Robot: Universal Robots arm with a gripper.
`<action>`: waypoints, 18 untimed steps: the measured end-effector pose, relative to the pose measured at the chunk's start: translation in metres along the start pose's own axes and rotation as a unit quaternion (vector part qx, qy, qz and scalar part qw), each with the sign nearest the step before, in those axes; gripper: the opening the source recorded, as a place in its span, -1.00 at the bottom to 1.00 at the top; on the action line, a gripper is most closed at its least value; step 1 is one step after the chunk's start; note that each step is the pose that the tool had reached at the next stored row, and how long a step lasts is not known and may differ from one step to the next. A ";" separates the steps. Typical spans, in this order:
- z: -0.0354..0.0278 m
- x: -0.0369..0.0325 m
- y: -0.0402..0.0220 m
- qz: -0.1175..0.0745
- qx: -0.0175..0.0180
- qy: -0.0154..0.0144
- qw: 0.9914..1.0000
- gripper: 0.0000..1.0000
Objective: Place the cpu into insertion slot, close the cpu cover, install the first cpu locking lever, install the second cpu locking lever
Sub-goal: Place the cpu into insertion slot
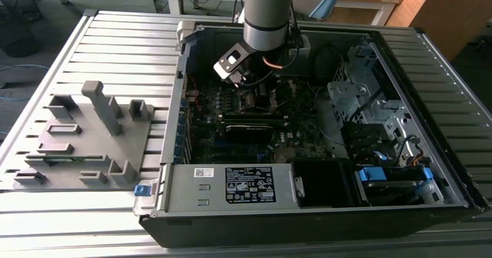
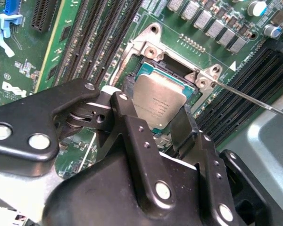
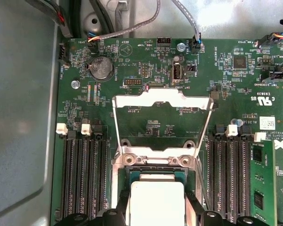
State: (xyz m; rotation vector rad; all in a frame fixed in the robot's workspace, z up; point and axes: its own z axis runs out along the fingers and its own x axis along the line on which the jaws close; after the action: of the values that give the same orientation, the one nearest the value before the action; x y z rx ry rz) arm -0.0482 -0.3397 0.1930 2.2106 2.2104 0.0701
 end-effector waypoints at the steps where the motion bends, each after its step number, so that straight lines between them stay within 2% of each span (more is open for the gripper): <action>1: 0.0002 0.0000 0.0001 0.001 0.000 0.000 1.000 0.08; 4: 0.0004 0.0000 0.0002 0.007 0.000 0.000 1.000 0.08; 18: 0.0027 -0.0001 0.0000 0.007 0.000 0.000 1.000 0.08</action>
State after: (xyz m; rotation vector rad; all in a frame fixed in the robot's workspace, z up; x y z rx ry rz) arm -0.0480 -0.3398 0.1903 2.2261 2.1943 0.0694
